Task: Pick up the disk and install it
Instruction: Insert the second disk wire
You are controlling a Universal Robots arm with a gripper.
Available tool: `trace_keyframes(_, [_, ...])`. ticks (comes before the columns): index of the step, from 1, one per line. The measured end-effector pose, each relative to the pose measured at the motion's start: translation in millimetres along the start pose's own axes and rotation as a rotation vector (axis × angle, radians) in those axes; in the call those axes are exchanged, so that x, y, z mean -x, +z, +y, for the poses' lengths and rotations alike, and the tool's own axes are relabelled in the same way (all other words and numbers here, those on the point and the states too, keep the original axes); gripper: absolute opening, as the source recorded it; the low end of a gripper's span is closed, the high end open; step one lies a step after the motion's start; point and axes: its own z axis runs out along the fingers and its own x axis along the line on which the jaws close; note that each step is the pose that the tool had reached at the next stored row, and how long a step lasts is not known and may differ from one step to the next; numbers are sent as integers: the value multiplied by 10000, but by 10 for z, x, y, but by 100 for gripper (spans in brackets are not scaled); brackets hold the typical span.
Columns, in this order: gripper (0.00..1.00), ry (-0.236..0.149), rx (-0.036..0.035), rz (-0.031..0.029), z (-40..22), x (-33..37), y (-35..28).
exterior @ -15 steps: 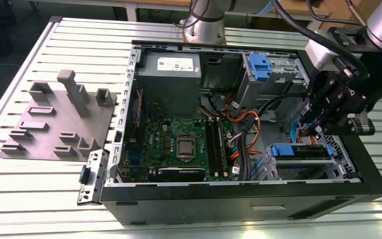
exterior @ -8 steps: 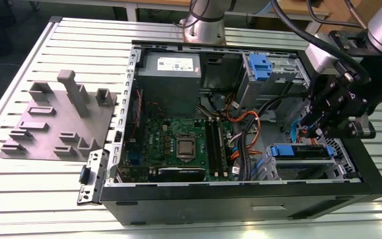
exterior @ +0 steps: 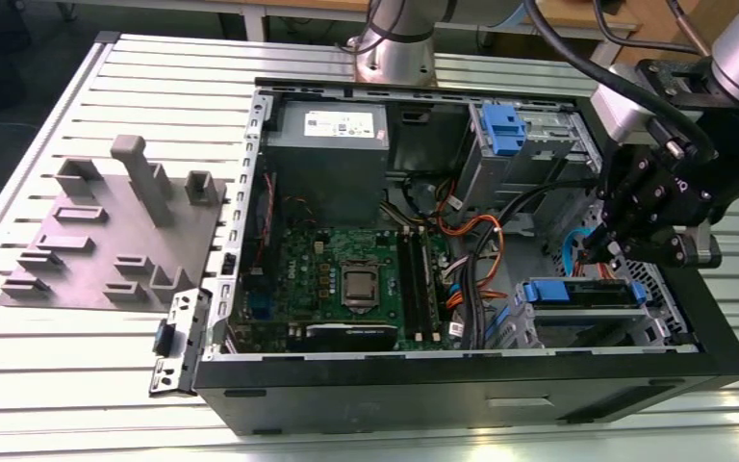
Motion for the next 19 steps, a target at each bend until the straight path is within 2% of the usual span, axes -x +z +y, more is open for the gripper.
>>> trace_keyframes(8, [16, -8, -2, 1, 2, -26, 0])
trace_keyframes(14, [16, -73, -109, 0, 53, -83, 23])
trace_keyframes(15, [16, -82, -154, 3, 61, -86, 25])
trace_keyframes(16, [16, -89, -229, 6, 70, -87, 27])
trace_keyframes(19, [16, -100, -533, 8, 122, -87, 33])
